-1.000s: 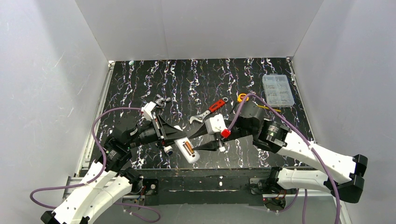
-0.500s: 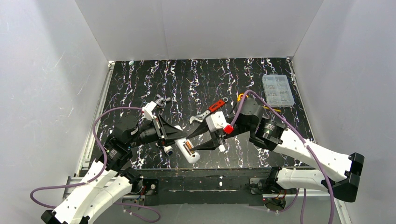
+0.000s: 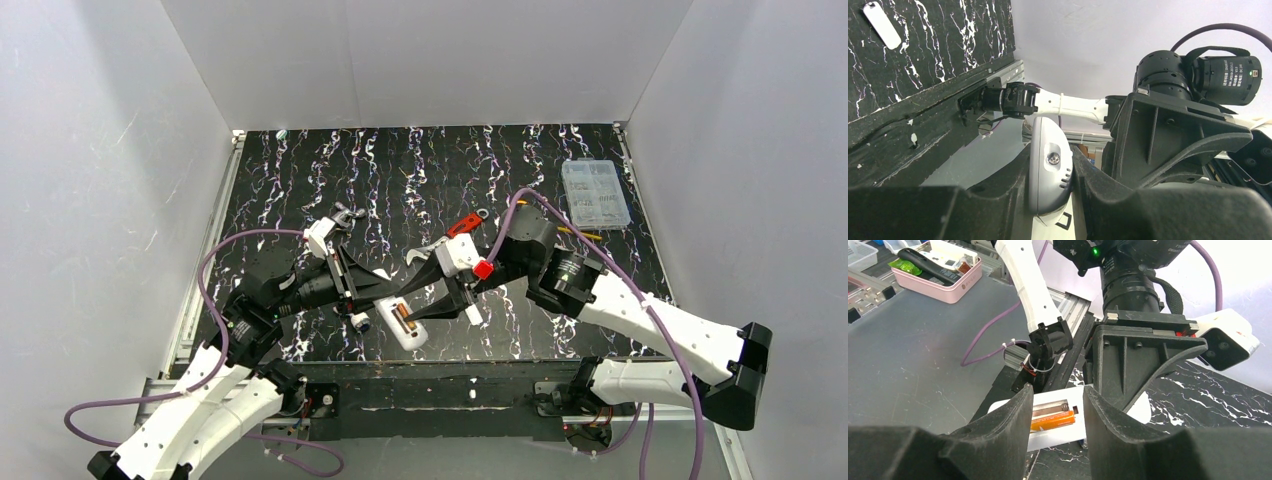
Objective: Load the batteries into the remote control
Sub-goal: Load the battery into the remote control.
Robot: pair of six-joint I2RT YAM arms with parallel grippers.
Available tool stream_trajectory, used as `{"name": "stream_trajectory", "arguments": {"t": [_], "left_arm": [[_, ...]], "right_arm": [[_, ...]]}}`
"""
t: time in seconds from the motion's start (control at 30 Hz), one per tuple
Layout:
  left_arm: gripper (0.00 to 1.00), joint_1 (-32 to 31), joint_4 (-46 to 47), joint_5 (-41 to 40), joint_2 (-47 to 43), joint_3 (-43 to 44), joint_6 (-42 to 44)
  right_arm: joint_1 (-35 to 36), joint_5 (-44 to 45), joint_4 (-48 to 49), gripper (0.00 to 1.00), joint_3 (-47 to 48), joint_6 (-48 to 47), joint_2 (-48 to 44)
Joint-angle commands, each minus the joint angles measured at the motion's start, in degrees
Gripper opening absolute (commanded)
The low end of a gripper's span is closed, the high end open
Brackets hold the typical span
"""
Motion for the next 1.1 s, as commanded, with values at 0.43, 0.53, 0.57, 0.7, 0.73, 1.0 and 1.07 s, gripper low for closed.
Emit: {"name": "stream_trajectory", "arguments": {"t": [0.43,0.53,0.57,0.7,0.73,1.0,1.07], "left_arm": [[0.0,-0.06,1.57,2.08,-2.11,1.58,0.71],[0.0,-0.06,1.46,2.27,-2.09,1.89,0.75],[0.0,-0.06,1.5,2.25,-2.16,1.98,0.75],[0.0,-0.06,1.4,2.31,-2.34,2.11,0.84],[0.0,-0.06,1.44,2.33,-2.3,2.05,0.84],[0.0,-0.06,1.68,1.44,-2.99,1.58,0.84],[0.0,-0.06,1.98,1.37,-3.08,1.46,0.67]], "right_arm": [[-1.39,-6.28,4.1,0.41,3.63,1.45,2.71],[-1.38,-6.21,4.38,0.41,3.59,1.42,3.08],[-1.38,-6.1,4.5,0.41,3.55,1.54,3.23],[-1.38,-5.76,4.87,0.42,3.63,1.72,3.85],[-1.38,-5.68,4.96,0.43,3.63,1.69,3.94],[-1.47,-4.89,4.51,0.43,2.96,1.33,4.01],[-1.47,-4.63,4.4,0.43,2.68,1.06,3.91]]}}
